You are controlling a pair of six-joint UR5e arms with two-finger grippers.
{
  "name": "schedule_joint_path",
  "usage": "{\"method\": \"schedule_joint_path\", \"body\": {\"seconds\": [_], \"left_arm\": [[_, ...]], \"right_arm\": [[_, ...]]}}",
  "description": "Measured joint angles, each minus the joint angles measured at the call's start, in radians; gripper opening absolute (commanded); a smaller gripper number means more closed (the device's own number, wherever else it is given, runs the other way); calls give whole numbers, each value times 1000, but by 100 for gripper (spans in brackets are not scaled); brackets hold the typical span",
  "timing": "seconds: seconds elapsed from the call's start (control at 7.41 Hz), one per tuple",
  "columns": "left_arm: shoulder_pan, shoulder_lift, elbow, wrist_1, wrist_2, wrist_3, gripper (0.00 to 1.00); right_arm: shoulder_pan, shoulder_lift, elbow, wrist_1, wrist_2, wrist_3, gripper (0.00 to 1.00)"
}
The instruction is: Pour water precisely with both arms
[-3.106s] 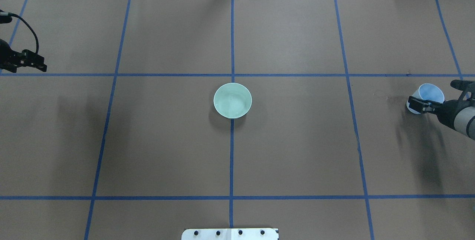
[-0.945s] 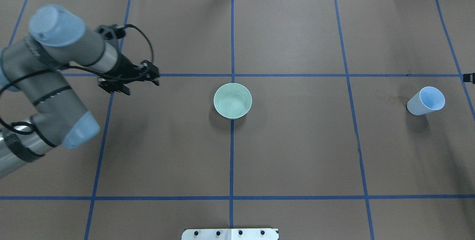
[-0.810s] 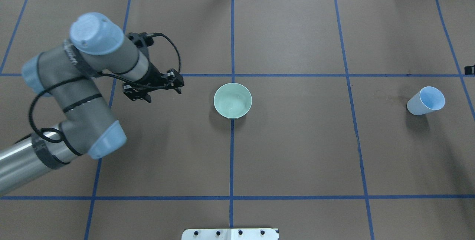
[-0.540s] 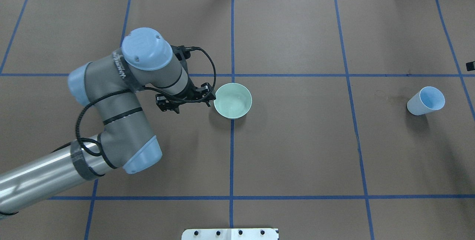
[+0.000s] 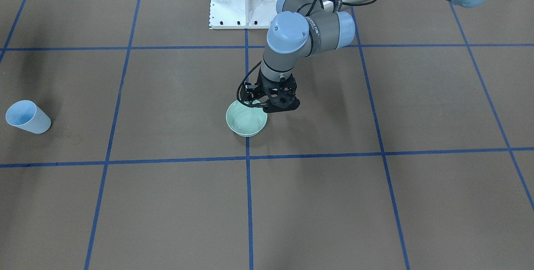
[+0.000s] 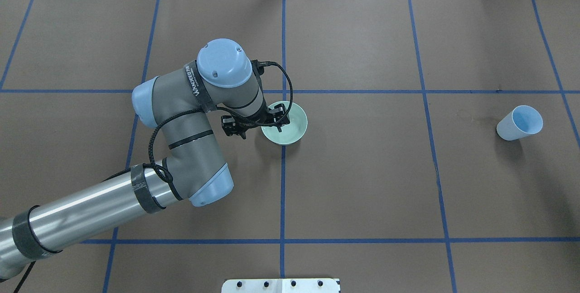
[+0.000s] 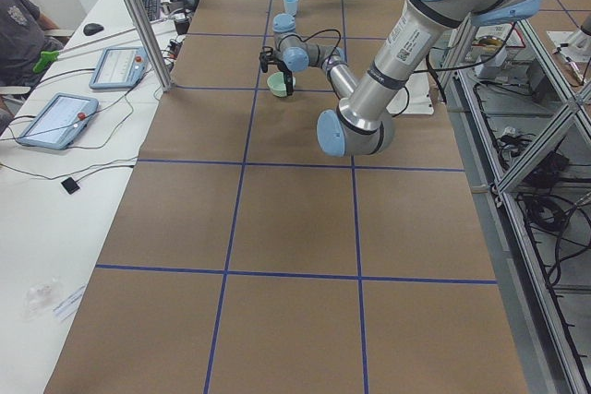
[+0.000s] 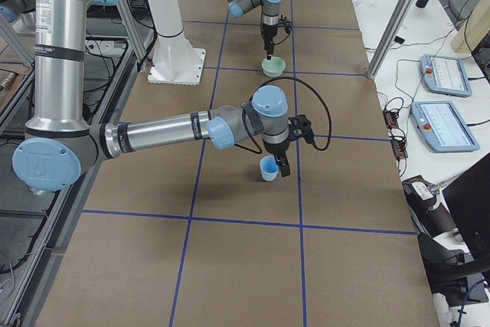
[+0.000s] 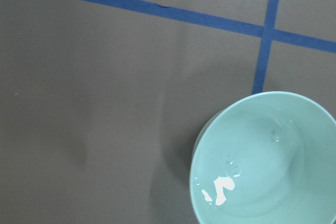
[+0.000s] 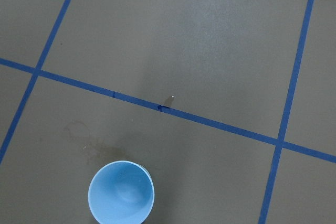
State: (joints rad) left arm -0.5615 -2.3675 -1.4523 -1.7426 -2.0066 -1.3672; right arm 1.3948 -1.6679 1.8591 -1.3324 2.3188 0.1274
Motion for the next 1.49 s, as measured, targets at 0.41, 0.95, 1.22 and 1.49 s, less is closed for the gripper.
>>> {"method": "schedule_joint_path", "body": {"seconds": [0.41, 0.95, 1.22, 1.49], "left_arm": [[0, -4, 35, -32, 1, -3, 11], [-2, -11, 46, -44, 6, -44, 0], [-29, -17, 15, -38, -1, -44, 0], [-97, 69, -87, -34, -73, -15, 0]], "right_arm": [[1, 1, -10, -3, -1, -10, 100], [1, -2, -12, 2, 1, -11, 100], [1, -1, -11, 2, 1, -11, 100], [1, 1, -11, 2, 1, -11, 100]]}}
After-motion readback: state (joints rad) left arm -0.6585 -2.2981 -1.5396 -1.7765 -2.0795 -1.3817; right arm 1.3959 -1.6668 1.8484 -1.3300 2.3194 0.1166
